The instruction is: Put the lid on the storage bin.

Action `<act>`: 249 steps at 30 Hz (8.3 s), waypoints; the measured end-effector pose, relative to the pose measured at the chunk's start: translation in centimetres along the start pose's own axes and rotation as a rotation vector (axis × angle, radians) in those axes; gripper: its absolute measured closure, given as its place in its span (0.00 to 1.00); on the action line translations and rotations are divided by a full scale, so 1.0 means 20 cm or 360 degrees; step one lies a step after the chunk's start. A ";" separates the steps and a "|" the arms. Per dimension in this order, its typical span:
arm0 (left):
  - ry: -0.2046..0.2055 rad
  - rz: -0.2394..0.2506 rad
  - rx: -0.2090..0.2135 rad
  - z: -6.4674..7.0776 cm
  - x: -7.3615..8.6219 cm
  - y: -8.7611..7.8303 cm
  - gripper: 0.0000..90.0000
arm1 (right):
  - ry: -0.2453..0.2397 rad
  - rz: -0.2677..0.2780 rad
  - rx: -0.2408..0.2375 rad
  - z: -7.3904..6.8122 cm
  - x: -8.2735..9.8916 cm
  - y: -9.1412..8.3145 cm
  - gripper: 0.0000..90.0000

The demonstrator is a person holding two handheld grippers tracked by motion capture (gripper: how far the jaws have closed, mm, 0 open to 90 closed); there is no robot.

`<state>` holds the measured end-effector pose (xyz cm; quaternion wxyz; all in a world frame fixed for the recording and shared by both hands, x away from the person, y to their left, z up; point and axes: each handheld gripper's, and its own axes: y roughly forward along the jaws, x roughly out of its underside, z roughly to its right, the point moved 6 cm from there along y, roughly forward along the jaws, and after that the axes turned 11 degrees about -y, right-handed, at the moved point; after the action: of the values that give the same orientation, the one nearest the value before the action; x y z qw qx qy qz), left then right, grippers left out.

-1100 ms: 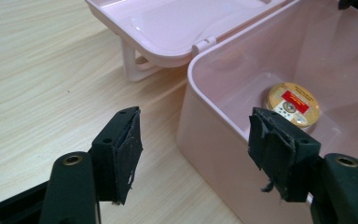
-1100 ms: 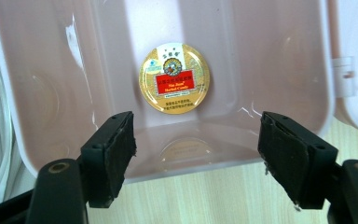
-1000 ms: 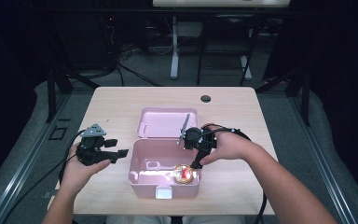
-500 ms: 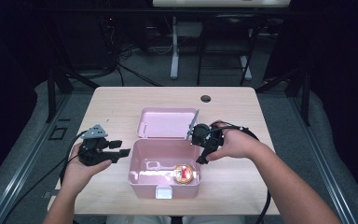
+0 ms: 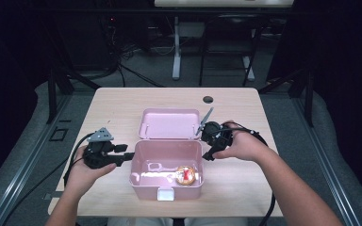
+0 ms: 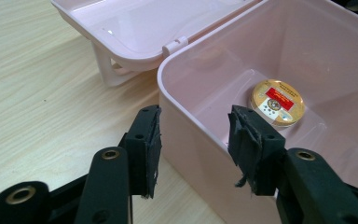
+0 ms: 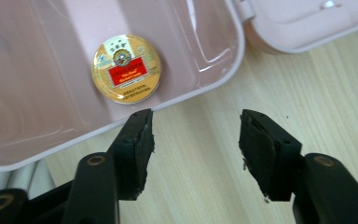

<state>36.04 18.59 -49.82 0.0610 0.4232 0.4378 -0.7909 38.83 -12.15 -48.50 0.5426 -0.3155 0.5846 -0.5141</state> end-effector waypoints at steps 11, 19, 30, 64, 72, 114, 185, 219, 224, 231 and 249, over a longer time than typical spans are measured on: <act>-0.0036 -0.0015 0.0008 0.01 0.00 0.01 0.70 | 0.0224 0.0127 0.0082 0.09 0.03 -0.01 0.56; -0.0043 -0.0017 0.0008 0.01 0.00 0.01 0.72 | 0.0368 0.0190 0.0096 0.14 0.05 0.02 0.56; -0.0051 -0.0025 0.0031 0.02 0.01 0.01 0.76 | 0.0513 0.0275 0.0153 0.22 0.03 0.05 0.57; -0.0024 -0.0047 0.0043 0.05 0.01 0.03 0.88 | 0.0812 0.0449 0.0349 0.41 -0.05 0.14 0.59; -0.0016 -0.0045 0.0035 0.05 0.01 0.03 0.88 | 0.0880 0.0493 0.0387 0.44 -0.10 0.19 0.59; -0.0026 -0.0042 0.0048 0.05 0.01 0.03 0.88 | 0.1221 0.0503 0.0481 0.62 -0.11 0.35 0.69; -0.0028 -0.0030 0.0048 0.05 0.01 0.04 0.89 | 0.1324 0.0642 0.0500 0.61 -0.16 0.20 0.91; -0.0014 -0.0014 -0.0005 0.03 -0.03 0.05 0.88 | 0.1267 0.0873 0.0599 0.53 -0.18 0.02 0.95; -0.0045 0.0029 -0.0045 -0.01 -0.05 0.05 0.88 | 0.1258 0.0900 0.0605 0.52 -0.19 0.01 0.95; -0.0114 0.0120 -0.0066 -0.06 -0.14 0.06 0.87 | 0.1253 0.0908 0.0615 0.51 -0.21 0.02 0.96; -0.0232 0.0223 -0.0171 -0.18 -0.39 0.11 0.80 | 0.1268 0.0935 0.0607 0.50 -0.22 0.02 0.96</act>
<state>44.27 17.79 -46.45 0.1705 0.3902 0.4434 -0.7887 49.50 -10.62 -46.26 0.4472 0.1856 0.7054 -0.5176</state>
